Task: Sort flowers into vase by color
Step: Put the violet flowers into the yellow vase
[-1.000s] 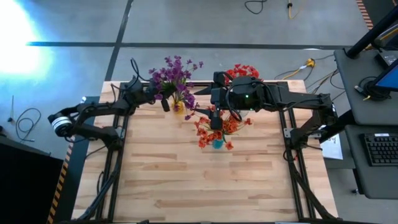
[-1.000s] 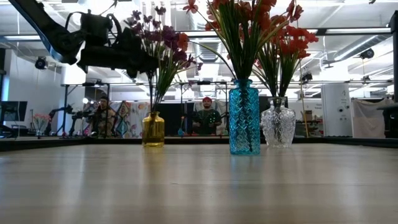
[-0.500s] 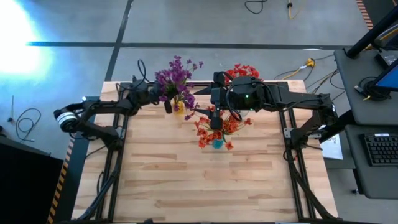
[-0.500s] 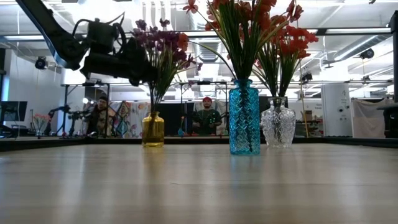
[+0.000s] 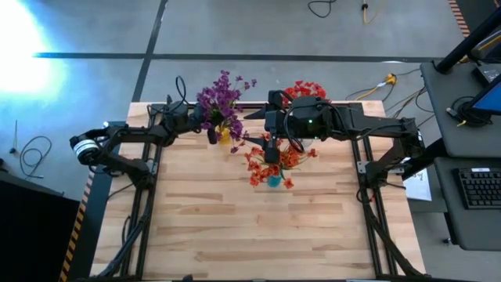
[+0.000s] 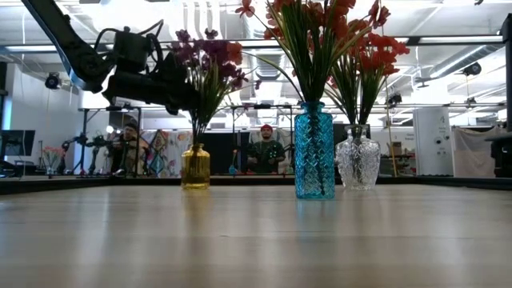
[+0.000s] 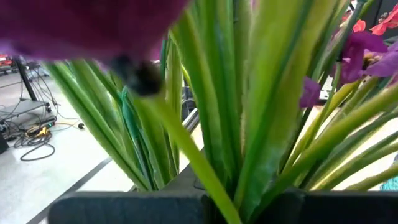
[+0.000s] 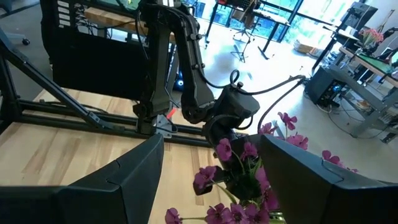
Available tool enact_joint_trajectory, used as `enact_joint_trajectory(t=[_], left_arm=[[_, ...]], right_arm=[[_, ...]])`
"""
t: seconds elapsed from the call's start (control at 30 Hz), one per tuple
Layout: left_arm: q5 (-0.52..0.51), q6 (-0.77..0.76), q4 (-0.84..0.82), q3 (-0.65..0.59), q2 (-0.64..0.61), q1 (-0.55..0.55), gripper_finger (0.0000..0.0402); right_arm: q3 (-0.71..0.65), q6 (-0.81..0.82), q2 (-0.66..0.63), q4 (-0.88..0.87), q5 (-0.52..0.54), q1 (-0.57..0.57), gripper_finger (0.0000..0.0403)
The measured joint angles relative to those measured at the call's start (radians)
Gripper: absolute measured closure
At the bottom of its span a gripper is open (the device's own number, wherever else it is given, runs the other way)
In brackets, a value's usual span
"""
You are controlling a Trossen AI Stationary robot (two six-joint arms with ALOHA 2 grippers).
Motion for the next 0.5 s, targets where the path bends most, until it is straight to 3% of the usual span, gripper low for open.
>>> enact_joint_trajectory(t=[0.5], left_arm=[[0.0,0.003,0.0,0.0,0.0,0.0,0.0311]], right_arm=[[0.0,0.0,0.0,0.001,0.0,0.0,0.0137]])
